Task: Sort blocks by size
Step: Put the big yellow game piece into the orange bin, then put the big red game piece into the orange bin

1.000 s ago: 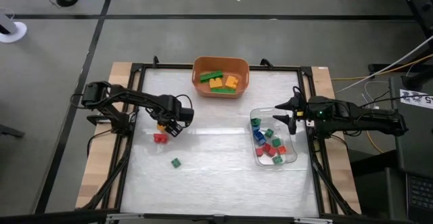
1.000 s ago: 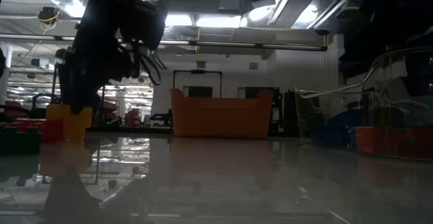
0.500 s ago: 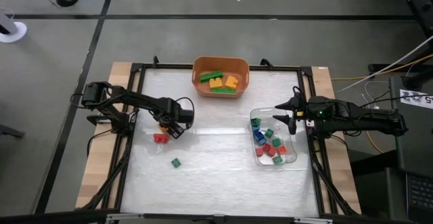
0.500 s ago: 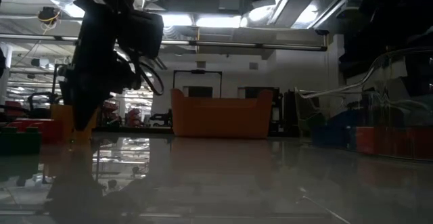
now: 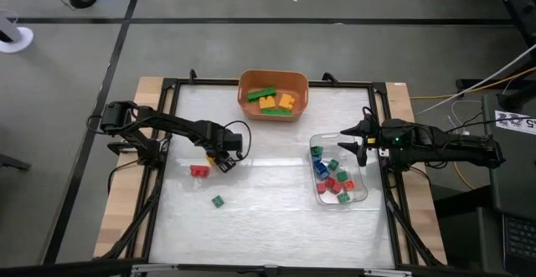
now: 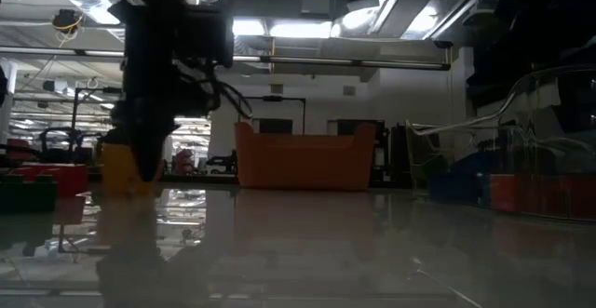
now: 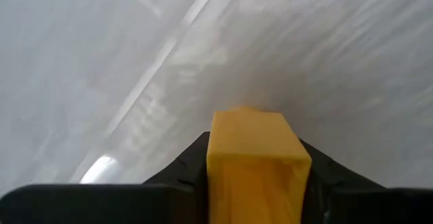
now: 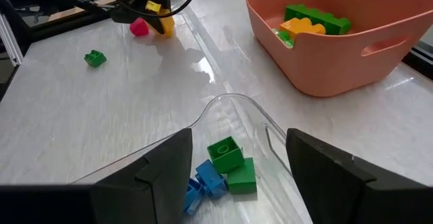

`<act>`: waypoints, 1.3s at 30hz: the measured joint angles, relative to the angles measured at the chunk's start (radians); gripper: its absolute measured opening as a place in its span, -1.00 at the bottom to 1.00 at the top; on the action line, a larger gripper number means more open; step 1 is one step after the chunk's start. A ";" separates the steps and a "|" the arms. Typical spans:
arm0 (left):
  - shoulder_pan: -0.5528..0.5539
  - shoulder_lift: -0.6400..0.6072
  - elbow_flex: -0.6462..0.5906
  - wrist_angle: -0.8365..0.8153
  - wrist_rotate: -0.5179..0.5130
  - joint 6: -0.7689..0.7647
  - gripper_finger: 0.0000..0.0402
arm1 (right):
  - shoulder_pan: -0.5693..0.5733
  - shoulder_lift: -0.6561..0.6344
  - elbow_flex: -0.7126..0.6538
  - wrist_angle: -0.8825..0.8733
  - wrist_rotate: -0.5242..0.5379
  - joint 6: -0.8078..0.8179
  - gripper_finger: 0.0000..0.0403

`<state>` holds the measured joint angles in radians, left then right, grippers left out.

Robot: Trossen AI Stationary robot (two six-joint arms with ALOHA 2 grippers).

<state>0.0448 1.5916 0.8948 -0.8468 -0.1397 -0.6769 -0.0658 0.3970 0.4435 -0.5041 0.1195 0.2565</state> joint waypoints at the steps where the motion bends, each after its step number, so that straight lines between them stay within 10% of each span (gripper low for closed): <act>1: 0.000 0.000 0.003 0.017 0.000 0.000 -0.42 | 0.000 0.000 0.000 0.000 0.000 0.000 0.19; 23: 0.296 0.004 0.179 0.915 0.029 0.563 -0.32 | 0.000 0.000 0.000 0.000 0.000 0.000 0.19; 39: 0.396 -0.060 0.179 0.762 0.048 0.612 0.10 | 0.000 0.000 0.000 0.000 -0.001 0.000 0.19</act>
<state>0.4411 1.5315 1.0737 -0.0844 -0.0914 -0.0647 -0.0658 0.3973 0.4435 -0.5041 0.1188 0.2565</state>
